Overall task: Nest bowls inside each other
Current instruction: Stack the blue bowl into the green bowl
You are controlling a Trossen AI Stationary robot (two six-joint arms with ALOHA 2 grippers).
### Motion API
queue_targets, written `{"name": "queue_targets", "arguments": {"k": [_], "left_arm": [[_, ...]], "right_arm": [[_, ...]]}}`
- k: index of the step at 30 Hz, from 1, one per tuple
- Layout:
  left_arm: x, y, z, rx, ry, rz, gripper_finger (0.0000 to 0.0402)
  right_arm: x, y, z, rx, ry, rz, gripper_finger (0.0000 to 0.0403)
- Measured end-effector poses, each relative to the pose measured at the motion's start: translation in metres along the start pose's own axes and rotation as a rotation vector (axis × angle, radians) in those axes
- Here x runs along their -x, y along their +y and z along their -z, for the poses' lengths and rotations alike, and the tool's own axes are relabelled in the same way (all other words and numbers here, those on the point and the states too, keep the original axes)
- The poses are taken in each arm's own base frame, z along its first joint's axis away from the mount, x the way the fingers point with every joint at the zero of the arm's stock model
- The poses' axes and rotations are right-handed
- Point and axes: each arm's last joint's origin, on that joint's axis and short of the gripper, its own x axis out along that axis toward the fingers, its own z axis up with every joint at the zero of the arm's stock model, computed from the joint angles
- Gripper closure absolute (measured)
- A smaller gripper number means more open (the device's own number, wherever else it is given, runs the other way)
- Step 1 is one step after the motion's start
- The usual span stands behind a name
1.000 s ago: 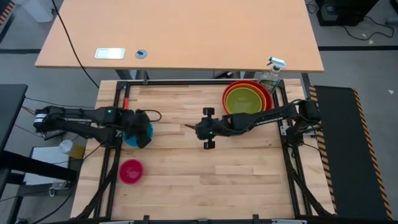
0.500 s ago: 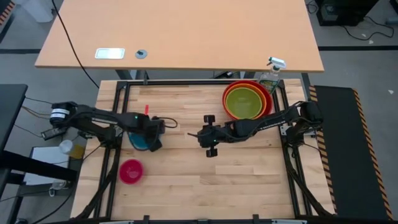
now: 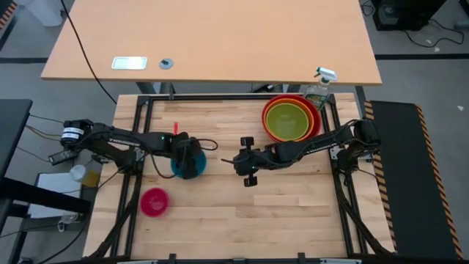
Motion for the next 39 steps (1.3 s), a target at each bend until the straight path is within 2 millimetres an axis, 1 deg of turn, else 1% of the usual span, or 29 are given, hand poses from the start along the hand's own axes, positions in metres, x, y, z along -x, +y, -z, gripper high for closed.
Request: {"name": "queue_targets", "arguments": {"k": [2,5,7,10,13,16,20,24,27,30,33,35,37,39], "left_arm": [[0.007,0.003,-0.002,-0.018,0.014,-0.019,0.0259],[0.019,0.008,-0.014,-0.027,-0.006,-0.032,0.0259],[0.024,0.012,-0.013,-0.037,0.058,-0.049,0.0259],[0.036,0.012,-0.021,-0.039,0.006,-0.044,0.0259],[0.050,0.009,-0.017,-0.042,-0.065,-0.055,0.0259],[0.062,0.008,-0.001,-0.016,-0.122,-0.076,0.0259],[0.077,0.007,0.016,0.073,-0.226,-0.033,0.0259],[0.092,0.008,0.023,0.155,-0.293,0.015,0.0259],[0.101,0.008,0.028,0.165,-0.331,0.043,0.0259],[0.107,0.008,0.032,0.158,-0.345,0.056,0.0259],[0.110,0.008,0.036,0.163,-0.346,0.068,0.0259],[0.110,0.007,0.037,0.162,-0.340,0.073,0.0259],[0.110,0.006,0.038,0.158,-0.336,0.075,0.0259],[0.110,0.005,0.038,0.160,-0.333,0.078,0.0259]], "right_arm": [[0.000,0.000,0.000,0.001,-0.001,-0.002,0.0266],[0.000,0.001,0.000,0.008,-0.001,-0.017,0.0266],[0.000,0.001,-0.004,0.021,-0.048,-0.039,0.0266],[-0.006,0.003,-0.012,0.039,-0.137,-0.062,0.0266],[-0.024,0.009,-0.013,0.070,-0.174,-0.062,0.0266],[-0.043,0.015,-0.015,0.105,-0.176,-0.060,0.0266],[-0.064,0.017,-0.029,0.138,-0.187,-0.056,0.0266],[-0.086,0.018,-0.045,0.195,-0.183,-0.076,0.0266],[-0.102,0.017,-0.058,0.248,-0.192,-0.084,0.0266],[-0.116,0.017,-0.067,0.321,-0.180,-0.089,0.0264],[-0.125,0.019,-0.071,0.385,-0.141,-0.126,0.0252],[-0.131,0.020,-0.072,0.399,-0.118,-0.139,0.0241],[-0.138,0.018,-0.073,0.403,-0.106,-0.102,0.0230],[-0.145,0.016,-0.069,0.429,-0.082,-0.076,0.0224]]}}
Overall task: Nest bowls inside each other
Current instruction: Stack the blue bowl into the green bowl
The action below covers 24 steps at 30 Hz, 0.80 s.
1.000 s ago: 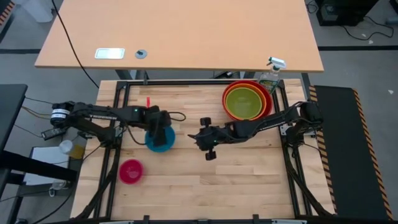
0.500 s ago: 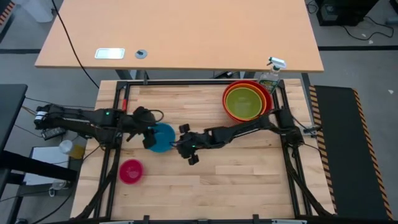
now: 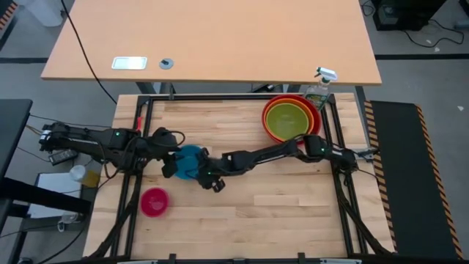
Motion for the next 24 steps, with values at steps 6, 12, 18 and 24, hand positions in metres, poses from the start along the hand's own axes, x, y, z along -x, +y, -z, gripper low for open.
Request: {"name": "queue_targets", "arguments": {"k": [6,12,18,24], "left_arm": [[0.000,0.000,0.000,0.027,0.001,0.000,0.0259],[0.000,0.000,0.000,0.037,0.001,0.009,0.0259],[0.006,-0.006,-0.008,-0.008,-0.111,0.085,0.0259],[0.011,-0.008,-0.007,-0.051,-0.160,0.037,0.0259]], "right_arm": [[-0.009,-0.003,0.013,0.056,0.028,0.005,0.0244],[-0.009,-0.005,0.015,0.073,0.044,0.002,0.0333],[-0.004,-0.005,0.021,0.090,0.167,0.040,0.0381],[0.040,-0.022,0.026,-0.016,0.376,0.117,0.0375]]}}
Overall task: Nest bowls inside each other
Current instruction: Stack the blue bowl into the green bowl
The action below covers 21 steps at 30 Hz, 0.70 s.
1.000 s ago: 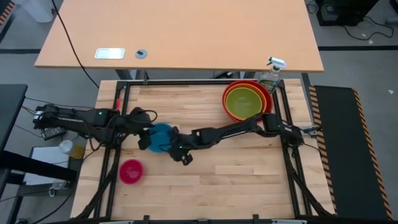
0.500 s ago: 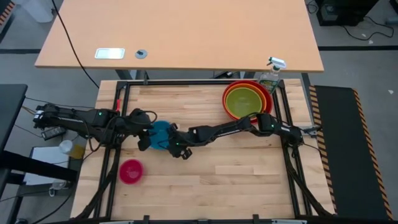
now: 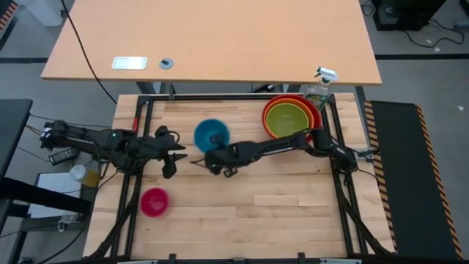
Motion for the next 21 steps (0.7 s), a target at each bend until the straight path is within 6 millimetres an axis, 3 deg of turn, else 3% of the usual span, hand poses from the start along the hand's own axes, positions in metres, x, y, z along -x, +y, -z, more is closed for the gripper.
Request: {"name": "queue_targets", "arguments": {"k": [3,9,21], "left_arm": [[0.001,-0.003,0.000,-0.011,-0.010,0.000,0.0259],[0.004,-0.008,0.003,-0.047,-0.032,-0.023,0.0259],[0.004,-0.012,0.005,-0.013,-0.018,-0.007,0.0259]], "right_arm": [[0.027,-0.013,0.014,-0.088,0.088,-0.013,0.0380],[0.075,-0.023,0.048,-0.177,0.198,0.117,0.0375],[0.129,-0.008,0.164,-0.622,0.297,0.228,0.0373]]}}
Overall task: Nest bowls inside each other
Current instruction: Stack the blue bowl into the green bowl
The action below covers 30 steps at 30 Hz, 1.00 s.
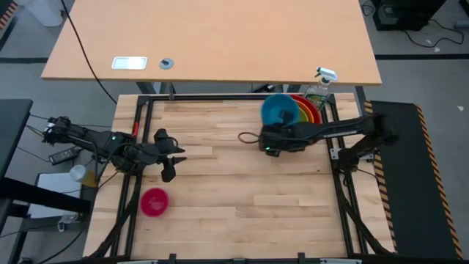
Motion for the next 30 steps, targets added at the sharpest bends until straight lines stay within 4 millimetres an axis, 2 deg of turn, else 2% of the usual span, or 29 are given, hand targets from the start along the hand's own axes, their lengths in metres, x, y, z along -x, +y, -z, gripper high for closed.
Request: {"name": "queue_targets", "arguments": {"k": [3,7,13,16,21,25,30], "left_arm": [[-0.002,-0.001,0.000,-0.003,0.006,-0.003,0.0259],[-0.004,-0.002,0.001,-0.015,0.017,-0.007,0.0259],[-0.006,-0.002,0.002,-0.028,0.039,-0.009,0.0259],[-0.006,-0.003,0.002,-0.029,0.051,0.013,0.0259],[-0.010,-0.005,0.003,-0.029,0.066,0.012,0.0259],[-0.015,-0.007,0.004,-0.029,0.098,0.013,0.0259],[-0.020,-0.009,0.006,-0.043,0.126,0.003,0.0259]], "right_arm": [[-0.005,-0.008,0.019,-0.066,0.032,-0.064,0.0372],[-0.023,-0.009,0.039,-0.109,0.095,-0.194,0.0372],[-0.043,-0.010,0.058,-0.149,0.155,-0.266,0.0368],[-0.046,-0.011,0.060,-0.154,0.160,-0.262,0.0352],[-0.044,-0.018,0.054,-0.154,0.149,-0.264,0.0305],[-0.031,-0.030,0.044,-0.156,0.165,-0.271,0.0278],[-0.006,-0.044,0.030,-0.187,0.164,-0.256,0.0274]]}}
